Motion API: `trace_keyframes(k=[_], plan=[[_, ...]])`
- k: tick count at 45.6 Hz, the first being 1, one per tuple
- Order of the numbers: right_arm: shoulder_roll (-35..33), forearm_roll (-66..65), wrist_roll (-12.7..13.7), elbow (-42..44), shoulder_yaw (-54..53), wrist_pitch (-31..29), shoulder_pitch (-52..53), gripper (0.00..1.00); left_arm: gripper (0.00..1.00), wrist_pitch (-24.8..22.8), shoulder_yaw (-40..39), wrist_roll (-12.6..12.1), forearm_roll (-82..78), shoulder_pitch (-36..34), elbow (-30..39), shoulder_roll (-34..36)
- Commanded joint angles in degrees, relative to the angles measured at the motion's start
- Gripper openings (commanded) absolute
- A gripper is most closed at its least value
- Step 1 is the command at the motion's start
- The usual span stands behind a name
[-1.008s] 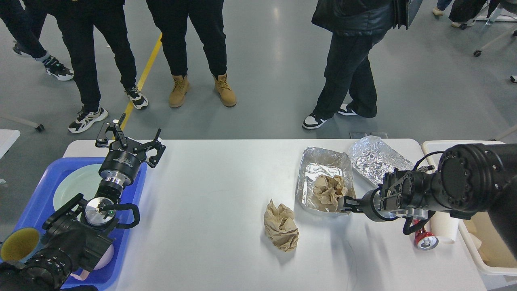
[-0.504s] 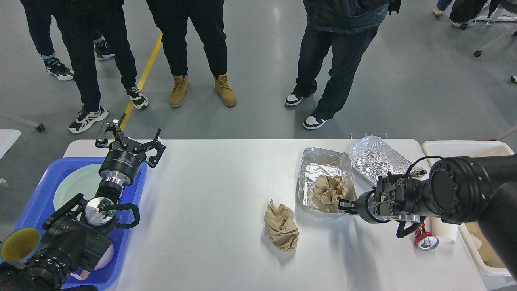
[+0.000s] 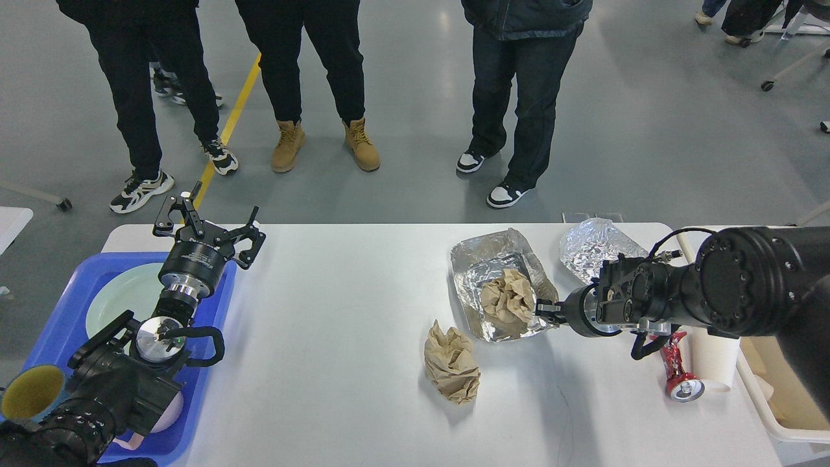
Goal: Tidy desktop
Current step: 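Grasp the rim of the foil tray with the right gripper, then lift the foil tray and tip it into the white bin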
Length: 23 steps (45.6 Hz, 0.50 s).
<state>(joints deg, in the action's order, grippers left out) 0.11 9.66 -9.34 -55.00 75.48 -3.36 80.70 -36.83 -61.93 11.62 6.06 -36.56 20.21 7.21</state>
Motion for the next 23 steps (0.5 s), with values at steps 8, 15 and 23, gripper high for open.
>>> trace_keyframes(k=[8, 15, 23], plan=[[-4.3, 0.0, -0.2, -0.8, -3.2, -6.0, 6.2, 0.00, 0.96, 0.0, 0.0, 0.0, 0.0, 0.0, 0.0, 0.0], [-7.8, 0.0, -0.1, -0.9, -4.3, -11.8, 11.4, 0.00, 0.96, 0.0, 0.1, 0.0, 0.0, 0.0, 0.0, 0.0], [-13.1, -0.1, -0.2, -0.8, -4.2, -23.6, 20.7, 0.00, 0.96, 0.0, 0.1, 0.1, 0.0, 0.0, 0.0, 0.0]])
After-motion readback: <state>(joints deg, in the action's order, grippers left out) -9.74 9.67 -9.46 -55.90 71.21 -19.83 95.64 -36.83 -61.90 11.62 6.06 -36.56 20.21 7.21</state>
